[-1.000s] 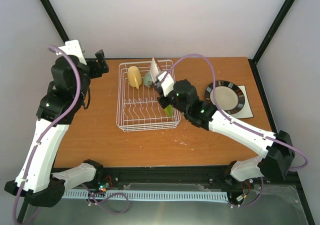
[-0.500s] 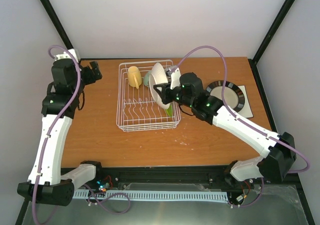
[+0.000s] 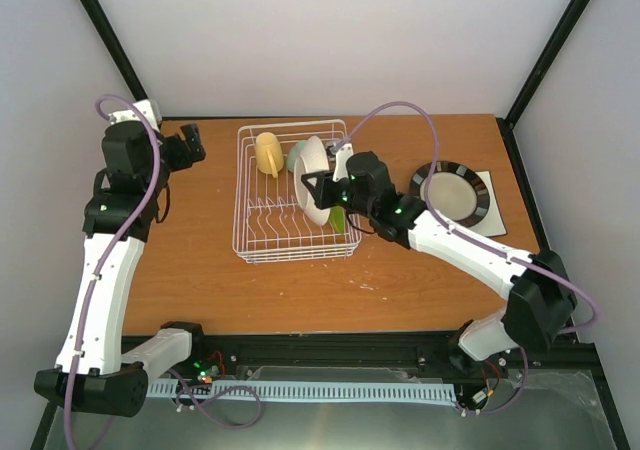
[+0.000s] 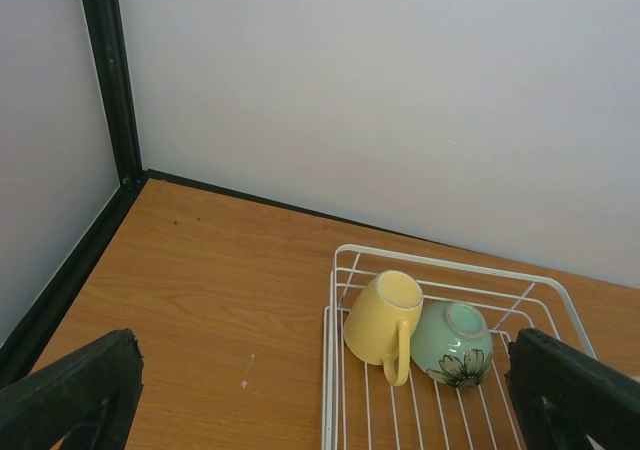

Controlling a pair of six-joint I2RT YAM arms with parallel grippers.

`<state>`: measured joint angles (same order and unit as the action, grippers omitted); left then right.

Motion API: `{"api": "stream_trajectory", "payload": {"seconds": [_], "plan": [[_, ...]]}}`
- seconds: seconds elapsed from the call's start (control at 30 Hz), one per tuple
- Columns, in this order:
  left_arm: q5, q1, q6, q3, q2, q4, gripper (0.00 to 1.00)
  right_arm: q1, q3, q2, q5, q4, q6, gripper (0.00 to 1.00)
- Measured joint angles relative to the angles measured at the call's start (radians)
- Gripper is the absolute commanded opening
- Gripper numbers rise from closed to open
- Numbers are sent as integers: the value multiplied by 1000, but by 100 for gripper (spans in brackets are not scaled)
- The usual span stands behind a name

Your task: Load the mixed dishes into the dish rack

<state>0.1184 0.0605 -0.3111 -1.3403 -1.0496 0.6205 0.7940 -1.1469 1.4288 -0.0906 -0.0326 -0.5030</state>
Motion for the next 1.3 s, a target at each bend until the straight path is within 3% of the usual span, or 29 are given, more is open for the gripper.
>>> {"api": "stream_trajectory", "payload": {"seconds": [0.63,1.3], "plan": [[-7,0,8,38,15,-23,100,-2,-3,136,1,13,-2,3],[-11,0,15,63,23,-23,100,-2,-111,229,50,-127,25,5]]}}
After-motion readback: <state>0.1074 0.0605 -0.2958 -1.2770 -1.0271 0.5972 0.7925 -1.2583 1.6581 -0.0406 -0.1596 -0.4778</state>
